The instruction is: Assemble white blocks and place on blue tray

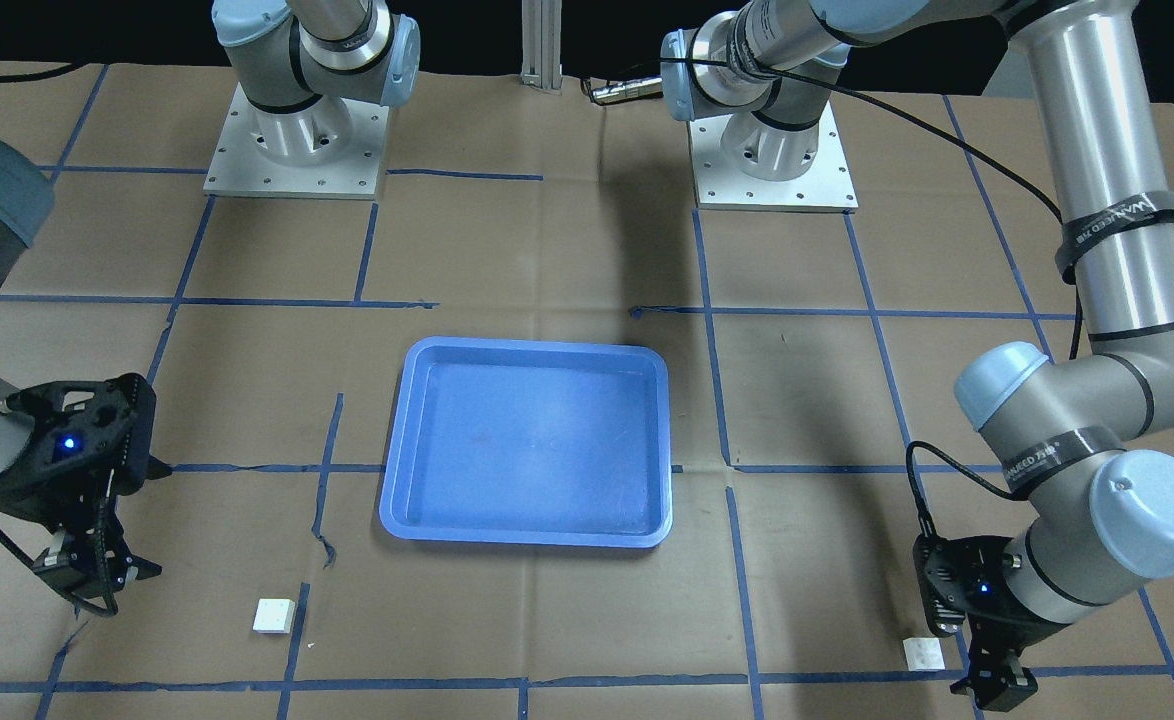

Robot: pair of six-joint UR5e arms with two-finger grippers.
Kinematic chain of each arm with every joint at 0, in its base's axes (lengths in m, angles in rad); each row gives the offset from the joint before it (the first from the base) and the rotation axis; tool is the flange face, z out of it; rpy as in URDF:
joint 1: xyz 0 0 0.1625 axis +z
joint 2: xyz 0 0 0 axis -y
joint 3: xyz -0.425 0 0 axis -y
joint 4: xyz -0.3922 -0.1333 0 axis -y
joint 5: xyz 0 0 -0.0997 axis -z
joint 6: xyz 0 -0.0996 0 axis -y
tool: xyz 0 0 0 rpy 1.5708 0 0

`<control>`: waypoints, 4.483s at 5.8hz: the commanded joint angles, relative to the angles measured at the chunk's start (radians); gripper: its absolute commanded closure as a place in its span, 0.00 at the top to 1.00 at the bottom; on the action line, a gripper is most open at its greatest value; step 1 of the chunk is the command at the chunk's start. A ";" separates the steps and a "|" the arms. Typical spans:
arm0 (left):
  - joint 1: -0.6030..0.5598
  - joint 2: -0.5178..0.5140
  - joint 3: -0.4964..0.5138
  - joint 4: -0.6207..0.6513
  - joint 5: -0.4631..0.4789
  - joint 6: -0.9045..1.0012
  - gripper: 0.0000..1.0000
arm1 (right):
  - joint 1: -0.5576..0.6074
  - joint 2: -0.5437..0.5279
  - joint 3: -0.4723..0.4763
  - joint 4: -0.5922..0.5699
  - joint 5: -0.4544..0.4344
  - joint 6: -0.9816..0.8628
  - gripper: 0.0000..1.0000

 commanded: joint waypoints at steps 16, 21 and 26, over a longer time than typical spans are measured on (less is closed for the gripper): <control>-0.373 0.301 -0.344 -0.132 -0.010 -0.422 0.00 | 0.002 0.254 0.047 -0.279 0.163 0.203 0.74; -0.616 0.249 -0.384 -0.036 -0.001 -0.824 0.00 | 0.002 0.255 0.047 -0.278 0.163 0.203 0.47; -0.657 0.191 -0.399 0.091 0.010 -0.889 0.12 | 0.002 0.246 0.020 -0.275 0.160 0.210 0.23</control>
